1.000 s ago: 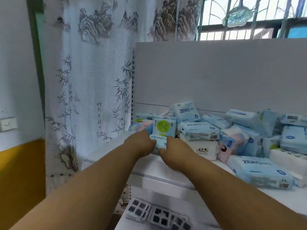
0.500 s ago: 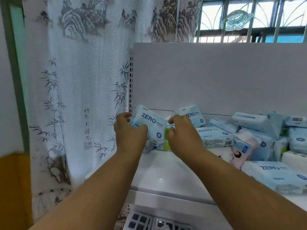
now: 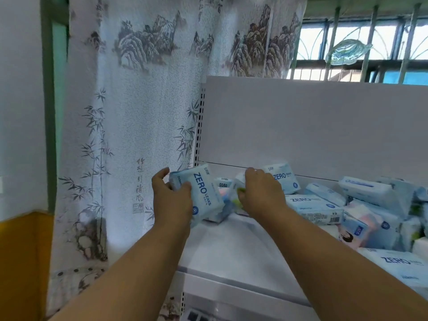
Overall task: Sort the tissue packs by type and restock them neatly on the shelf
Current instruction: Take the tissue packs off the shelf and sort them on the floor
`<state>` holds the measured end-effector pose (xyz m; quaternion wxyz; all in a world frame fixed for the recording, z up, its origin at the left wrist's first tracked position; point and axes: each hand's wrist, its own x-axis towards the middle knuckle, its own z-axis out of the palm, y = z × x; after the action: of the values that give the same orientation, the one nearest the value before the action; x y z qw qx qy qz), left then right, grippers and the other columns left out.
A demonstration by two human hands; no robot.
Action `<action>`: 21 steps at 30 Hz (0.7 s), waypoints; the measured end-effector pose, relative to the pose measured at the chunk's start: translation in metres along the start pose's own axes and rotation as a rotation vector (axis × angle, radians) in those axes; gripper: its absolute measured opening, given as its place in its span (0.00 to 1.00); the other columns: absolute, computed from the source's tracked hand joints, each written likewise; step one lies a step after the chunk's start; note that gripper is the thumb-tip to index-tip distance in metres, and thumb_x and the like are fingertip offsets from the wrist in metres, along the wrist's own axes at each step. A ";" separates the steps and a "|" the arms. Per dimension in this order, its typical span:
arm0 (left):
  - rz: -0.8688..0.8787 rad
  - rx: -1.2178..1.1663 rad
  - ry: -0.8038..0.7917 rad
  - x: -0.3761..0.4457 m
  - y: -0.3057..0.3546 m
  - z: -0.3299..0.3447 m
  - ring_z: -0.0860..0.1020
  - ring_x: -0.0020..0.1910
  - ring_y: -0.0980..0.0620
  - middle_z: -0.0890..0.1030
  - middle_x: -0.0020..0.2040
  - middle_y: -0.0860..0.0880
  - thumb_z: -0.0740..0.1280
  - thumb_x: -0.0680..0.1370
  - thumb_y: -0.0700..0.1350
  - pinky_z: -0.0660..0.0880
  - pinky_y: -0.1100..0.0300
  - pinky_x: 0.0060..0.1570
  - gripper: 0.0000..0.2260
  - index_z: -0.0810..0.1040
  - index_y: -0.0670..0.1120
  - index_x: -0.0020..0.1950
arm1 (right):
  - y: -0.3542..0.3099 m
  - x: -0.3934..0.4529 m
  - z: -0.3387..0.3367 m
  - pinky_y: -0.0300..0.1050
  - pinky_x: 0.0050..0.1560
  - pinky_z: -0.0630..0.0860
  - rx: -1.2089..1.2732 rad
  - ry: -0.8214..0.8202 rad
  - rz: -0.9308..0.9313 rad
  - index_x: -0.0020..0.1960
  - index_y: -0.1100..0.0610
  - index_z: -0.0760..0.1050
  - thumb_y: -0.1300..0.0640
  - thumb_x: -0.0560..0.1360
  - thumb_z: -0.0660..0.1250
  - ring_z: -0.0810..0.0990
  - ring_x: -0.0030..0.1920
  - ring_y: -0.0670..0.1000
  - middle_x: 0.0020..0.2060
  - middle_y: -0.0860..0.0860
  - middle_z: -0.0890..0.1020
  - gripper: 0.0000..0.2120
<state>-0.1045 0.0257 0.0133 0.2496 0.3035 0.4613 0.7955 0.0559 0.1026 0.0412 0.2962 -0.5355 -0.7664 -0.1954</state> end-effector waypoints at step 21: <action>0.023 -0.199 0.160 -0.186 0.050 -0.022 0.81 0.38 0.57 0.79 0.42 0.48 0.59 0.82 0.42 0.76 0.60 0.43 0.04 0.72 0.50 0.54 | -0.018 -0.168 -0.094 0.53 0.43 0.82 2.297 -0.447 0.621 0.61 0.65 0.76 0.56 0.65 0.76 0.86 0.47 0.59 0.49 0.62 0.85 0.27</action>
<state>0.0022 -0.1354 0.0019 0.2320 0.2182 0.3950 0.8617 0.1045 -0.0794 0.0005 0.4942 -0.1436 -0.3664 0.7751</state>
